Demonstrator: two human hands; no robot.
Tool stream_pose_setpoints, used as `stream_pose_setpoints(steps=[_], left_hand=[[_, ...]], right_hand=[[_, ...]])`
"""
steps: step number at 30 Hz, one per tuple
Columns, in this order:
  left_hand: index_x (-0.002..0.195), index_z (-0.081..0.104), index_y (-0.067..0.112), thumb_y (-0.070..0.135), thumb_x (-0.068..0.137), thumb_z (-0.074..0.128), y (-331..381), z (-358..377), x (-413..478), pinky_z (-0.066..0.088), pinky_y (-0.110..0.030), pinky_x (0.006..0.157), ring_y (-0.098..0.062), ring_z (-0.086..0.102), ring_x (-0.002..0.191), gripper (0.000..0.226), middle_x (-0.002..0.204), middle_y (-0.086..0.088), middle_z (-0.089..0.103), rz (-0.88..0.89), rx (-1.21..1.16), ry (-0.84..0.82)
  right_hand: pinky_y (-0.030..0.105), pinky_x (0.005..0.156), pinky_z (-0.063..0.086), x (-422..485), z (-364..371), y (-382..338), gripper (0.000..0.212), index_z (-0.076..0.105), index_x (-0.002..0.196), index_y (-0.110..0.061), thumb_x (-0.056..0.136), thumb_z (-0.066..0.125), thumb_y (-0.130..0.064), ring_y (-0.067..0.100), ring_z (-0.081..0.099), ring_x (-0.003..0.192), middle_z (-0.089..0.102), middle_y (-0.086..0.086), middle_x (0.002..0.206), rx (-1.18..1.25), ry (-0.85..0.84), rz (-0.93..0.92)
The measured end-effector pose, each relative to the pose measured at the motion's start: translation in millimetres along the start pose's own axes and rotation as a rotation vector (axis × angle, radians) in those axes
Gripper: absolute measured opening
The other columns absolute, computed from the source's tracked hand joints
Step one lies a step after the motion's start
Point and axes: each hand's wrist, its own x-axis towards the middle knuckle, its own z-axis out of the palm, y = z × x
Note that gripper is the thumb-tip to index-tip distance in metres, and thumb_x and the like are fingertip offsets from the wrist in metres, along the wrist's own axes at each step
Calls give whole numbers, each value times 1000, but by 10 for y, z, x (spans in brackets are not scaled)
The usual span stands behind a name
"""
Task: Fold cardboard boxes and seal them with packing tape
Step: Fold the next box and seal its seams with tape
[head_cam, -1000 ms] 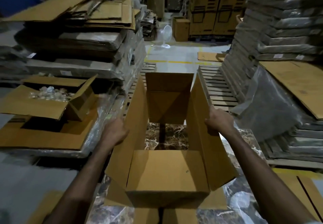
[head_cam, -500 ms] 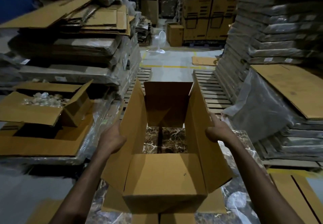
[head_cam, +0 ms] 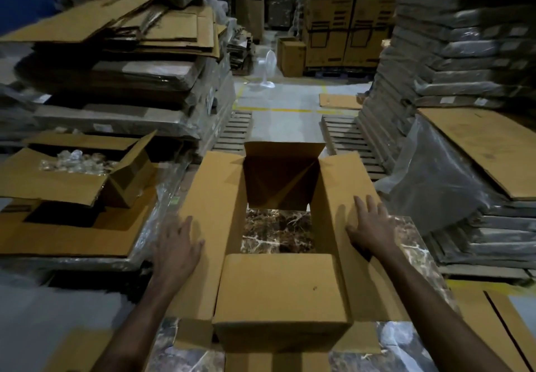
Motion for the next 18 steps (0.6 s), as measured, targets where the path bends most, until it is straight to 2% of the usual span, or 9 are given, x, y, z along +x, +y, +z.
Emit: stream_pose_setpoints(steps=[3,7,10,14,18], left_hand=[[163,23,30,58,106,34,115,218,46,21,-67,121,-43,8,157,64,173,-6,13,3,-54,-130],[162,22,31,61,106,29,241,347,33,11,-76,119,-35,2,159,64,174,-3,8,-2,-117,-132],[163,21,35,67,104,30,238,406,-11,3,-75,118,-29,1,160,69,175,0,6,9,-120,-120],[162,20,42,78,97,30,227,468,17,5,-74,119,-24,3,160,75,175,4,6,-33,-135,-133],[160,25,45,85,90,34,207,464,22,13,-70,120,-23,6,160,82,174,3,9,-76,-188,-100]], right_hand=[[62,121,20,213,170,-387,89,10,164,-26,96,62,-52,30,22,154,15,5,171,76,-22,-63],[58,119,32,566,217,-728,93,12,164,-14,97,67,-46,34,32,150,21,10,169,431,10,-55],[52,120,33,941,64,-847,94,11,164,-17,96,66,-50,35,28,152,17,8,170,551,141,-108],[59,121,27,1527,-121,-963,87,14,162,-34,93,47,-74,33,21,155,17,5,171,229,267,-298],[66,121,10,1761,-39,-1135,76,26,159,-43,94,24,-83,30,31,152,29,2,168,35,137,-433]])
